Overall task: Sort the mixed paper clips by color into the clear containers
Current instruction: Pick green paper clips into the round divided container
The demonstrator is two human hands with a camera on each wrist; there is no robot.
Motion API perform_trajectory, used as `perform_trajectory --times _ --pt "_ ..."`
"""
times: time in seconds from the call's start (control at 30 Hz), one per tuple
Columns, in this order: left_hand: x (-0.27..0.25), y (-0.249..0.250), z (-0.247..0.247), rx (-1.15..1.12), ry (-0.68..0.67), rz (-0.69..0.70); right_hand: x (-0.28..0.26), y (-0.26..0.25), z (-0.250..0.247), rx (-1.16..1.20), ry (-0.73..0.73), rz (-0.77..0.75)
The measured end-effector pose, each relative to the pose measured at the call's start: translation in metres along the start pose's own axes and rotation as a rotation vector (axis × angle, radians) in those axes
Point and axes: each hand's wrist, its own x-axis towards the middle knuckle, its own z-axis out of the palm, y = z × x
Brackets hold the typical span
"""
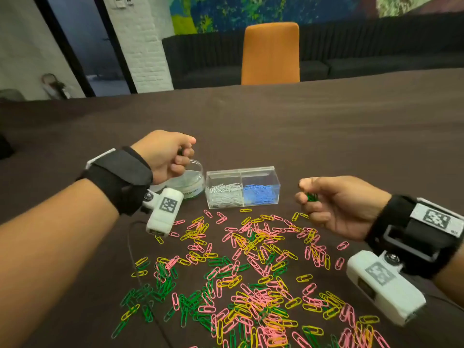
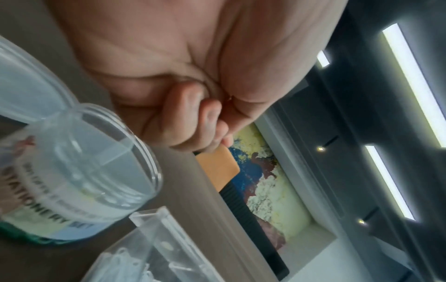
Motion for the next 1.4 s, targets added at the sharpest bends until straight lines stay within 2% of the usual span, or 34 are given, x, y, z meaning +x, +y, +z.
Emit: perform_trajectory --times 0.07,0.2,0.33,0.5,0.57,0.7,0.83,1.0,1.2,1.3,1.4 --pt "0.013 -0.001 -0.012 0.059 0.023 -0.045 0.015 -0.004 0.012 0.025 0.035 -0.001" --pt "0.033 -0.019 -0.02 0.184 -0.023 -0.168 0.047 -0.006 0.045 -0.195 0.062 0.032" --pt "0.041 -0.023 -0.025 0.15 -0.027 -0.162 0.08 -0.015 0.092 -0.441 0.056 -0.037" --pt "0.035 -0.017 -0.038 0.124 -0.104 -0.144 0.122 -0.036 0.148 -0.688 0.044 -0.184" --pt "0.032 -0.016 -0.044 0.125 -0.109 -0.115 0.139 -0.041 0.165 -0.917 0.012 -0.261" --pt "0.034 -0.014 -0.059 0.234 0.022 0.008 0.17 -0.036 0.192 -1.47 -0.05 -0.344" --pt "0.033 -0.019 -0.076 0.405 0.055 0.075 0.183 -0.023 0.209 -1.712 -0.098 -0.457" --pt "0.033 -0.033 -0.093 0.346 0.105 0.117 0.184 -0.009 0.208 -1.862 -0.198 -0.323" --pt "0.021 -0.039 -0.085 0.401 0.071 0.199 0.14 -0.028 0.179 -1.625 -0.118 -0.539" --pt "0.001 -0.042 -0.067 0.645 -0.062 0.249 0.097 -0.04 0.133 -1.63 -0.096 -0.511" --pt "-0.024 -0.049 -0.034 0.963 -0.305 0.313 0.051 -0.038 0.073 -1.846 -0.03 -0.238"
